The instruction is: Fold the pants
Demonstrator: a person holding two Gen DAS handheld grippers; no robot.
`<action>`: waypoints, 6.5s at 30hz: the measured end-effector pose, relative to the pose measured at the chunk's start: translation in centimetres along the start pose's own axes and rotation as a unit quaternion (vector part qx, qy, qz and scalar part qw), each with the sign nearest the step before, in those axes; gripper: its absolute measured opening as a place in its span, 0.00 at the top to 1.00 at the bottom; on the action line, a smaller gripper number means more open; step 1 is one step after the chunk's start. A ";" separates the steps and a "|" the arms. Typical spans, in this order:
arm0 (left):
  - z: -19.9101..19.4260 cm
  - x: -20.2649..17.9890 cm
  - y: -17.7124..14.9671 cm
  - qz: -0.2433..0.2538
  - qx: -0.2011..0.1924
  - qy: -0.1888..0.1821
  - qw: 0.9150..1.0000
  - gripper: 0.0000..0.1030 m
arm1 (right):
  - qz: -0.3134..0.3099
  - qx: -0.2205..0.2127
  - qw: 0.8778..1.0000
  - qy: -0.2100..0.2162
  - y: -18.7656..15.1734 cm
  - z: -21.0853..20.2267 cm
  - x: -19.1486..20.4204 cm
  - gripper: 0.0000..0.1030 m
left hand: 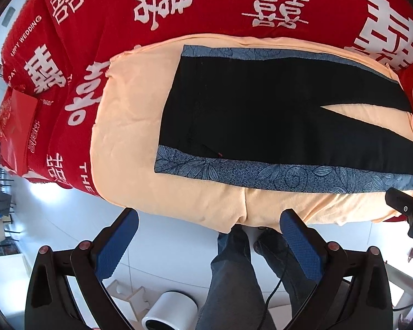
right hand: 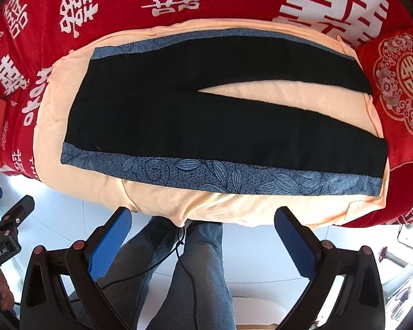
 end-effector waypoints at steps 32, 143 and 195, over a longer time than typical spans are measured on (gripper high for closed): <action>20.7 5.1 6.2 -0.019 0.021 -0.275 0.961 0.00 | 0.113 0.028 0.867 0.485 4.3 23.8 8.8 0.33; 9.9 -31.1 12.3 0.311 0.019 -0.184 0.932 0.33 | 0.347 -0.079 0.904 0.237 -6.6 15.7 -26.9 0.32; 6.0 -34.3 25.8 0.130 -0.065 -0.092 0.985 0.33 | 0.136 -0.163 0.967 0.138 31.9 -3.5 -40.9 0.41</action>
Point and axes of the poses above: each gripper's, at about its wrist camera, not at the fingertips, and z roughly the way its jaws point, x to its left, y to its top, the point moved 4 cm from there along z, roughly the way its jaws point, and after that the axes turned 13 degrees about x, right-handed, at the moved point
